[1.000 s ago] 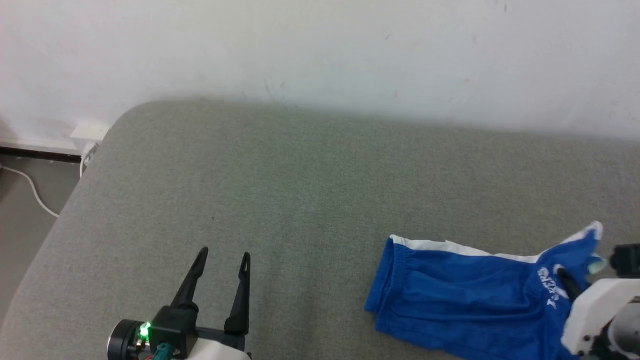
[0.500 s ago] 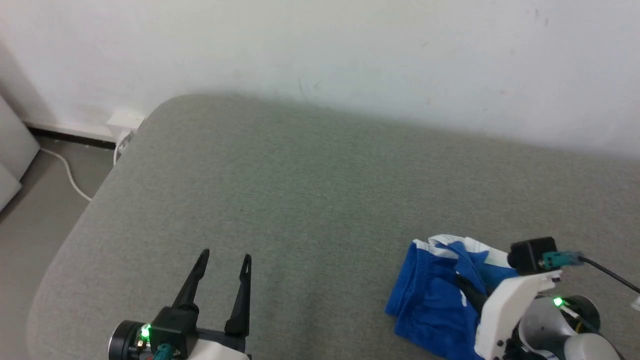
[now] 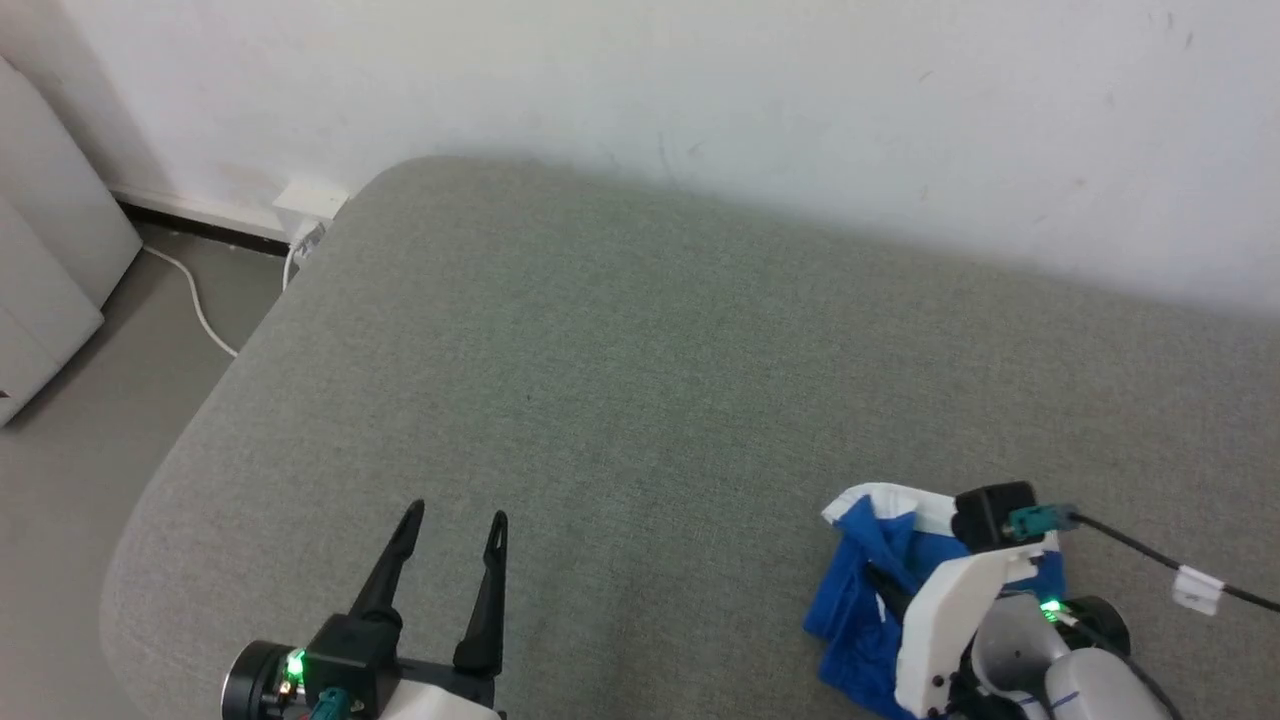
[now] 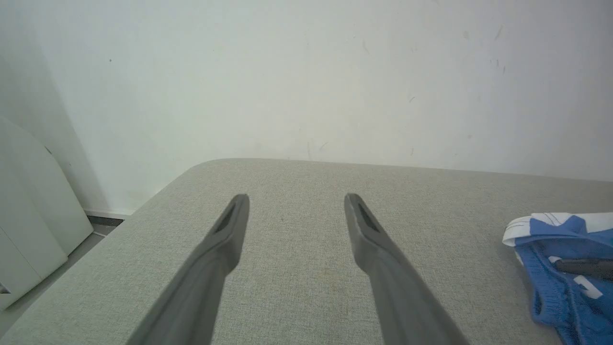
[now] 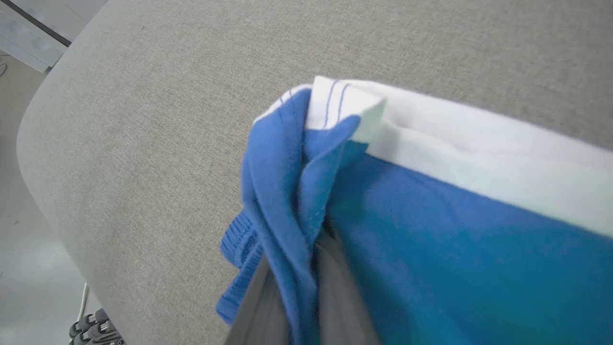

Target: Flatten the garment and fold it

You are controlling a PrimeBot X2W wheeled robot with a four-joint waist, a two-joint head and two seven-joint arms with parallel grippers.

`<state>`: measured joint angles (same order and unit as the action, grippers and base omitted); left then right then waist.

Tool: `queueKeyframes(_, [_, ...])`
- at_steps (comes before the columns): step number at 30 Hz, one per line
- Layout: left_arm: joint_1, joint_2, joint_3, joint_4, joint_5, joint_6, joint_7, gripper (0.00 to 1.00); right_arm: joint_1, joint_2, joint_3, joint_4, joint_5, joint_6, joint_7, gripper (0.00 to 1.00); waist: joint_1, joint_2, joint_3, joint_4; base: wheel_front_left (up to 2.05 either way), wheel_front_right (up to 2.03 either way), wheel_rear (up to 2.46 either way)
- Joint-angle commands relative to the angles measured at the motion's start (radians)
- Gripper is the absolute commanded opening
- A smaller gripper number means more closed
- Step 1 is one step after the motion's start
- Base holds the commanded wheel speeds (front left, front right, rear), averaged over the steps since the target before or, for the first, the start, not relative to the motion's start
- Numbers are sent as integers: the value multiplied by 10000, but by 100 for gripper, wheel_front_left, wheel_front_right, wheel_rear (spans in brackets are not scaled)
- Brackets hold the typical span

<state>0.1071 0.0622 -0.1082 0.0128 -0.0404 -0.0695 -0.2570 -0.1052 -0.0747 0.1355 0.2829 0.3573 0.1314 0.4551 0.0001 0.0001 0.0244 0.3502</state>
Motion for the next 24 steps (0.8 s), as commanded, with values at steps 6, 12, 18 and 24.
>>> queueKeyframes(6, [-17,-72,-1,65,83,-20,-47,100,-510,62,919,451,166,-7,-613,100,-1,-1,161,-81,0,0,0])
queueKeyframes(12, [-52,-84,36,190,64,4,-47,100,-872,-386,2101,409,689,-7,-966,100,-1,-1,35,-392,0,0,0])
queueKeyframes(18, [-20,-94,135,194,-50,8,-47,100,-1435,-1401,2926,-193,498,-7,-1529,100,-1,-1,-239,-878,0,0,0])
queueKeyframes(24, [32,-103,301,96,-173,-8,-47,100,-2201,-2923,3117,-994,-738,-7,-2464,100,-1,-1,-464,-1540,0,0,0])
